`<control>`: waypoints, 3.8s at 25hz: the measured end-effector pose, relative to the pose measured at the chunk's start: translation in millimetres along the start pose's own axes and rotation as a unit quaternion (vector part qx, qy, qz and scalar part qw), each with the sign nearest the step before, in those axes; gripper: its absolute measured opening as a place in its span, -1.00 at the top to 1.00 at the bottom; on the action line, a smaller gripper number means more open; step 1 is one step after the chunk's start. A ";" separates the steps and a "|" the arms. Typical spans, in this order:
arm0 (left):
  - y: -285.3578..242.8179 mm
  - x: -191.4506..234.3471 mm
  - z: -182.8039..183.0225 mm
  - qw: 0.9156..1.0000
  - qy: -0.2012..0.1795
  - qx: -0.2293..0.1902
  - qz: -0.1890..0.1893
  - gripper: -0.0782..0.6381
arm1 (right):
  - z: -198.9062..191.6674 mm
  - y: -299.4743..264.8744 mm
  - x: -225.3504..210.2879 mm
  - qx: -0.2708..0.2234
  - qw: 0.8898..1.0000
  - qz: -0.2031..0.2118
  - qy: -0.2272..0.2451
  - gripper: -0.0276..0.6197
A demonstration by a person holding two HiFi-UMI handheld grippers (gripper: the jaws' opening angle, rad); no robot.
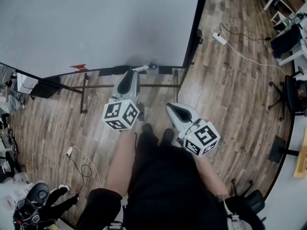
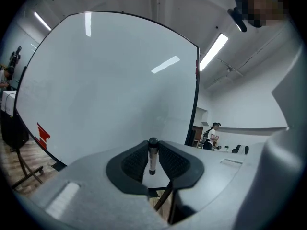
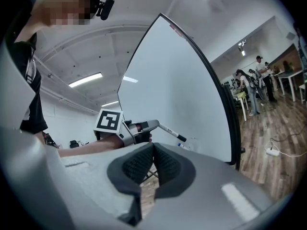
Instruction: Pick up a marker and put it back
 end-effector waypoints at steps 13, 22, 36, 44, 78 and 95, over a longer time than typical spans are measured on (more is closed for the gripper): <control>55.8 3.1 9.7 1.000 0.007 0.004 -0.022 0.58 | 6.6 -7.3 14.7 -0.048 0.998 -0.023 -0.037 0.91; 133.3 24.0 22.9 0.998 0.022 -0.010 -0.050 0.58 | 5.0 -1.5 88.6 -0.060 0.997 -0.045 -0.011 0.91; 247.4 32.4 29.1 0.992 0.039 -0.004 -0.117 0.58 | -9.7 30.2 188.8 -0.085 0.991 -0.102 0.014 0.91; 274.3 37.4 24.8 0.989 0.039 0.004 -0.145 0.58 | -24.8 46.9 216.8 -0.085 0.986 -0.140 0.025 0.91; 215.6 16.9 14.1 0.983 0.044 0.038 -0.176 0.58 | -24.1 49.8 170.8 -0.069 0.979 -0.190 0.006 0.91; 86.9 -38.2 10.0 0.992 0.008 0.034 -0.120 0.58 | 21.9 42.5 24.5 -0.069 0.989 -0.133 -0.003 0.91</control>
Point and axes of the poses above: the fingertips, and each gripper's own axes: y backward along the fingers, x to its left, z out of its top, the point moved 10 cm from there along y, backward along the fingers, and after that the axes turned 9 degrees about -z, right-handed, at the moved point
